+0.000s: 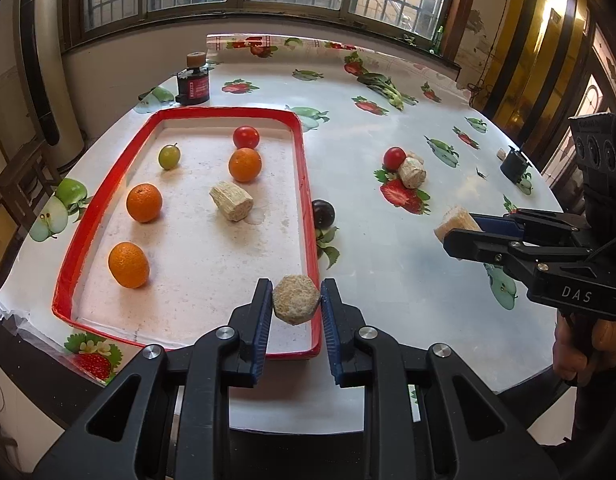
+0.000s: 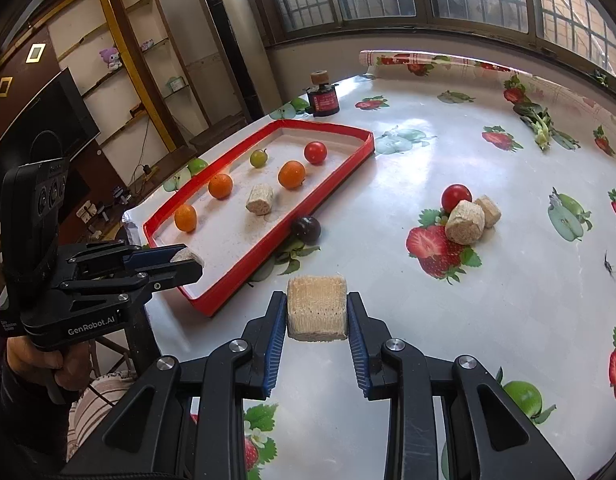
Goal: Organize fruits
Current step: 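Carry the beige ball and the cream cube over the tray with both grippers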
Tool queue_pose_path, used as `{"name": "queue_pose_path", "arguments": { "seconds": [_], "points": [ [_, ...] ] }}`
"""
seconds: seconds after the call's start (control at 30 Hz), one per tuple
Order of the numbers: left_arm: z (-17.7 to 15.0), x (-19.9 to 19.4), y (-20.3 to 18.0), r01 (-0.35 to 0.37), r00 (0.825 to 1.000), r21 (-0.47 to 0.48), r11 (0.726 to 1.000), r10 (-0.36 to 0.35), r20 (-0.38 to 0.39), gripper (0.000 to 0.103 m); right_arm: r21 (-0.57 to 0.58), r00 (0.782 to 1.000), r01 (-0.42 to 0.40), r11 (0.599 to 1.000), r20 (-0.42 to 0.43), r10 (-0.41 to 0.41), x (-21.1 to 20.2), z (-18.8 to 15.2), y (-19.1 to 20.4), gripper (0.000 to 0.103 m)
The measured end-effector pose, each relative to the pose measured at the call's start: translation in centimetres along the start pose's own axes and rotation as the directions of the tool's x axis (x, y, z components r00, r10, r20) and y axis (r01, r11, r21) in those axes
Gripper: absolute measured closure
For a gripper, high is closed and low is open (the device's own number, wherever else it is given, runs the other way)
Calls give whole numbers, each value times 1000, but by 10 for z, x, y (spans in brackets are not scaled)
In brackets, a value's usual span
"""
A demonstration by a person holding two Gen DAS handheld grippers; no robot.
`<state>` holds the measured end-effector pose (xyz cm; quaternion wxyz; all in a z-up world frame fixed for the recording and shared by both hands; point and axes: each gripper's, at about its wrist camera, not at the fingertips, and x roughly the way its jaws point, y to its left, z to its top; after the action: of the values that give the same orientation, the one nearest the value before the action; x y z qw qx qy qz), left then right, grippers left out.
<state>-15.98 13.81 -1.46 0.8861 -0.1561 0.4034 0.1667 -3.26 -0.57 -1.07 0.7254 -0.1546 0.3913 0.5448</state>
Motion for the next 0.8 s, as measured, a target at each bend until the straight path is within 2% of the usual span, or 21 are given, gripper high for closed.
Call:
{"name": "queue_pose_path", "arguments": {
  "seconds": [0.53, 0.7, 0.8],
  "points": [
    [20, 8, 55, -54, 998, -114, 992, 56, 9, 81, -60, 997, -74, 995, 1, 74, 53, 82, 26, 73],
    [23, 22, 67, -73, 997, -140, 987, 72, -16, 81, -83, 994, -101, 991, -44, 98, 84, 91, 41, 73],
    [20, 29, 72, -73, 997, -153, 986, 69, -33, 81, -89, 994, -92, 992, -71, 85, 103, 91, 45, 73]
  ]
}}
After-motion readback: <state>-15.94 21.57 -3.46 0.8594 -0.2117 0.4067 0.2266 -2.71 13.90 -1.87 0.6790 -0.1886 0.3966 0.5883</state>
